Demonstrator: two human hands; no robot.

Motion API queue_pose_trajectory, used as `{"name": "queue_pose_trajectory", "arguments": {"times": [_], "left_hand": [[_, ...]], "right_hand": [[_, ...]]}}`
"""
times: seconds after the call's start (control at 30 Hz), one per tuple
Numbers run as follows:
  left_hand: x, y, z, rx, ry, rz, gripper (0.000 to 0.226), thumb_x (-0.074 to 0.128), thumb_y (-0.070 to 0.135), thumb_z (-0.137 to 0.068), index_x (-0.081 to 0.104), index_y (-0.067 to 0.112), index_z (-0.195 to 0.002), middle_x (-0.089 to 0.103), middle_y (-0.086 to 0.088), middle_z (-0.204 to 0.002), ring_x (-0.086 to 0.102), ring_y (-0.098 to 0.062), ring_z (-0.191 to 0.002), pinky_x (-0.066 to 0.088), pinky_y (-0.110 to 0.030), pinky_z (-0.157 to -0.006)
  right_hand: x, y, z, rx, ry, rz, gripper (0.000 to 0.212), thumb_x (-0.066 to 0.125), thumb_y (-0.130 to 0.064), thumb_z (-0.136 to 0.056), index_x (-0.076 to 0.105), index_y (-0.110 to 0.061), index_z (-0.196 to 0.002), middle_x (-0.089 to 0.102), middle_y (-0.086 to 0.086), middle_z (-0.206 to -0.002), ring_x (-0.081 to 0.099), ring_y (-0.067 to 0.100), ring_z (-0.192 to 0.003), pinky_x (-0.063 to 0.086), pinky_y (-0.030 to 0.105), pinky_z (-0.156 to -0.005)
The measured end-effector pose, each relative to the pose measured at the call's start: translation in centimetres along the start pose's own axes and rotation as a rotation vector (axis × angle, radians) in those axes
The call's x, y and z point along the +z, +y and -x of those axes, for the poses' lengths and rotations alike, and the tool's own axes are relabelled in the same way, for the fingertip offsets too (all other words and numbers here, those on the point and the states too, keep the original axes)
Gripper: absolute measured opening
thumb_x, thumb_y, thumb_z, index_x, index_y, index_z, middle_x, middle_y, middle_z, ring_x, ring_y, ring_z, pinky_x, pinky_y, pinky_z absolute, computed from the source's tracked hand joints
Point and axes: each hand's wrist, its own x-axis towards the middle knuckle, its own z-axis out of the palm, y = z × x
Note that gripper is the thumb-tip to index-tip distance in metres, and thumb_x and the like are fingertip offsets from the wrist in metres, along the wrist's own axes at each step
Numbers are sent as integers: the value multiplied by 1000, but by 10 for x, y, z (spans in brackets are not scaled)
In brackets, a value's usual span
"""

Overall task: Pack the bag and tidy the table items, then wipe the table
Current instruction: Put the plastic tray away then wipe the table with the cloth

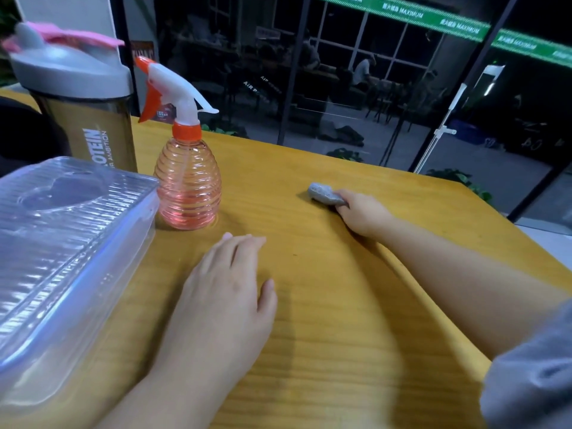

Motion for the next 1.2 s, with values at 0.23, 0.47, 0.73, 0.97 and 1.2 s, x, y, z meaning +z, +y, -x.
{"name": "queue_pose_trajectory", "arguments": {"times": [0.23,0.47,0.73,0.97,1.2], "left_hand": [[-1,3,1,-6,-13,11,48,60,23,-81,49,19,-127,52,3,-130,36,-20,-133,28,-29,-102],[-3,6,3,13,-11,37,47,56,25,-84,46,21,-130,48,6,-133,31,-14,-135,25,-26,-105],[-4,7,1,14,4,53,47,56,24,-85,45,20,-131,48,5,-134,30,-14,-136,25,-26,-106],[-2,7,0,22,-3,53,47,56,24,-85,46,21,-131,48,5,-134,31,-16,-136,28,-30,-105],[-2,10,1,34,-5,82,47,54,26,-87,43,23,-132,45,8,-135,27,-13,-137,28,-30,-105]], "right_hand": [[-20,-1,94,-290,-179,-56,39,42,-21,-99,45,-36,-135,49,-12,-138,46,11,-123,32,17,-89],[-37,0,137,-235,-316,-614,22,44,-11,-98,59,-12,-114,62,6,-96,56,16,-82,44,20,-69],[-58,30,54,174,285,-442,21,34,-13,-95,55,-10,-93,54,12,-73,48,22,-58,38,29,-56],[-29,37,25,349,7,-90,33,43,-23,-94,52,-12,-123,60,8,-87,56,19,-62,39,24,-45],[-14,26,10,236,-78,-133,54,40,-40,-97,26,-24,-146,45,5,-139,48,25,-112,39,31,-82]]}}
